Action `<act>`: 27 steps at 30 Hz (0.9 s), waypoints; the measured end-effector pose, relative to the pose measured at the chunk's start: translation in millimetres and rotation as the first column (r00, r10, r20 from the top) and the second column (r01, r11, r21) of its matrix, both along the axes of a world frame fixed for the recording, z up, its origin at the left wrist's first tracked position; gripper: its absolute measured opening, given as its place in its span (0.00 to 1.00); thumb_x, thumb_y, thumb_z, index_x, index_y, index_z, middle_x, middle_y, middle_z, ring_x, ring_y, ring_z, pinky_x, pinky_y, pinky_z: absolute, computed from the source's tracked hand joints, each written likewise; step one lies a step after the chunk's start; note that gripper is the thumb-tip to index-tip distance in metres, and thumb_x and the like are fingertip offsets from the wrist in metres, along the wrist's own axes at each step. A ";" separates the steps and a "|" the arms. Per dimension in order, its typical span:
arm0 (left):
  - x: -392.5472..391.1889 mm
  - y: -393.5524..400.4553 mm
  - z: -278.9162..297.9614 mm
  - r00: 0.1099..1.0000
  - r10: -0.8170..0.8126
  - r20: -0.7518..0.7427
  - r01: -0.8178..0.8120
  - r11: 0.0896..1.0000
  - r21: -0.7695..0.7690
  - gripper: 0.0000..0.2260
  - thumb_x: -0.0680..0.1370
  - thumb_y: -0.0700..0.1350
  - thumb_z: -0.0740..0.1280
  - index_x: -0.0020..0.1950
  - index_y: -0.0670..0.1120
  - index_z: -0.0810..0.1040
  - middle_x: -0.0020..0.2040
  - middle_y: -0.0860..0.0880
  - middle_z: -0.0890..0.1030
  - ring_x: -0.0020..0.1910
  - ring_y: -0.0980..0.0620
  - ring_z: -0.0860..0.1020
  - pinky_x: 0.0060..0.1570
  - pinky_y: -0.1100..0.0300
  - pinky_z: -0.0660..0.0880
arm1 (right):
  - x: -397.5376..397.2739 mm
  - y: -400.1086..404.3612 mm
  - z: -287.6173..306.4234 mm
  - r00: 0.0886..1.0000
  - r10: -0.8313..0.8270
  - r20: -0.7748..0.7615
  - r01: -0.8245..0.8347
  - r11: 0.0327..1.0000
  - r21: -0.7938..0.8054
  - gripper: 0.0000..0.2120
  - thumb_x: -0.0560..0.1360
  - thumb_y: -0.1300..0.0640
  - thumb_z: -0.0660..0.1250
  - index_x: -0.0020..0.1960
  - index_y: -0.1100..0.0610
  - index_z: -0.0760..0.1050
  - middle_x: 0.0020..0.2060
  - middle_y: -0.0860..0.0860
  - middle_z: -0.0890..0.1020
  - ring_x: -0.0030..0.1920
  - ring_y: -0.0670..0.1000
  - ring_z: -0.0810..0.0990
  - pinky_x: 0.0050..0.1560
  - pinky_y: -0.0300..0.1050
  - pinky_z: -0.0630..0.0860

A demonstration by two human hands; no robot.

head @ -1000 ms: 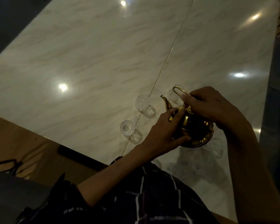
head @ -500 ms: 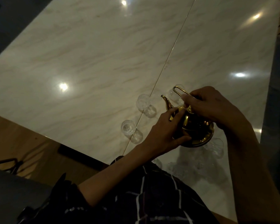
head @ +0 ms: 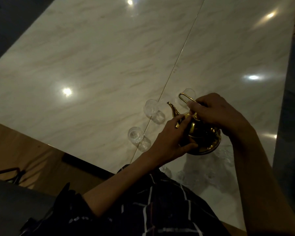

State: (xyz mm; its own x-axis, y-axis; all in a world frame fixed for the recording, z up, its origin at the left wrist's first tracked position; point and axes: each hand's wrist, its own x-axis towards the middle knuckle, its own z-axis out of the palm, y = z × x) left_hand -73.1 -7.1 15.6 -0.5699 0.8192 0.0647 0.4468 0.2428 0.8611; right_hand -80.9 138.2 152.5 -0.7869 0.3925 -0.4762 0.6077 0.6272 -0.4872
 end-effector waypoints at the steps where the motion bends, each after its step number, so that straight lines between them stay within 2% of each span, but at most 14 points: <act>1: -0.6 0.2 -1.5 1.000 0.000 0.000 0.000 1.000 -0.004 0.40 0.75 0.58 0.72 0.81 0.49 0.56 0.77 0.42 0.62 0.73 0.43 0.65 0.62 0.49 0.73 | -0.5 0.2 -1.4 1.000 -0.002 0.004 0.002 1.000 -0.001 0.17 0.80 0.48 0.63 0.35 0.52 0.80 0.33 0.54 0.82 0.37 0.53 0.82 0.48 0.54 0.80; 8: -2.7 -0.7 -10.0 0.999 0.002 0.036 -0.001 1.000 -0.019 0.39 0.75 0.59 0.72 0.80 0.52 0.55 0.77 0.45 0.61 0.73 0.44 0.65 0.63 0.48 0.74 | -3.8 -1.3 -10.4 1.000 -0.010 0.015 0.009 1.000 0.007 0.18 0.80 0.49 0.62 0.35 0.54 0.81 0.34 0.56 0.83 0.38 0.55 0.82 0.49 0.56 0.80; 13: -4.6 -2.9 -15.8 0.999 0.010 0.043 -0.008 1.000 -0.027 0.39 0.75 0.58 0.72 0.80 0.53 0.55 0.78 0.45 0.61 0.74 0.44 0.64 0.61 0.49 0.74 | -5.5 -1.9 -18.1 0.999 -0.017 0.028 0.018 1.000 -0.014 0.18 0.80 0.49 0.62 0.34 0.53 0.80 0.32 0.53 0.81 0.36 0.52 0.80 0.48 0.54 0.79; 19: -8.5 -5.5 -25.6 0.999 -0.004 0.053 0.006 0.999 -0.051 0.40 0.75 0.58 0.72 0.81 0.53 0.54 0.78 0.46 0.60 0.74 0.45 0.64 0.61 0.46 0.76 | -6.9 -3.9 -28.6 0.999 -0.025 0.023 0.026 0.999 -0.019 0.19 0.80 0.48 0.62 0.36 0.57 0.81 0.35 0.57 0.83 0.39 0.56 0.83 0.49 0.56 0.79; 23: -10.6 -7.5 -35.1 0.997 -0.019 0.069 0.025 0.996 -0.091 0.41 0.75 0.56 0.72 0.82 0.52 0.53 0.79 0.44 0.57 0.76 0.43 0.62 0.62 0.44 0.76 | -5.1 -3.8 -38.6 1.000 -0.030 0.006 0.030 0.999 -0.041 0.20 0.80 0.49 0.62 0.32 0.53 0.78 0.30 0.53 0.79 0.34 0.51 0.78 0.45 0.51 0.78; 27: -14.7 -7.5 -46.0 0.998 -0.029 0.054 0.034 0.995 -0.094 0.39 0.76 0.55 0.72 0.81 0.51 0.56 0.79 0.44 0.59 0.75 0.43 0.65 0.63 0.44 0.76 | -3.3 -4.1 -47.5 0.999 -0.043 -0.006 0.042 0.997 -0.063 0.21 0.80 0.49 0.62 0.29 0.51 0.75 0.27 0.51 0.76 0.31 0.49 0.75 0.41 0.49 0.73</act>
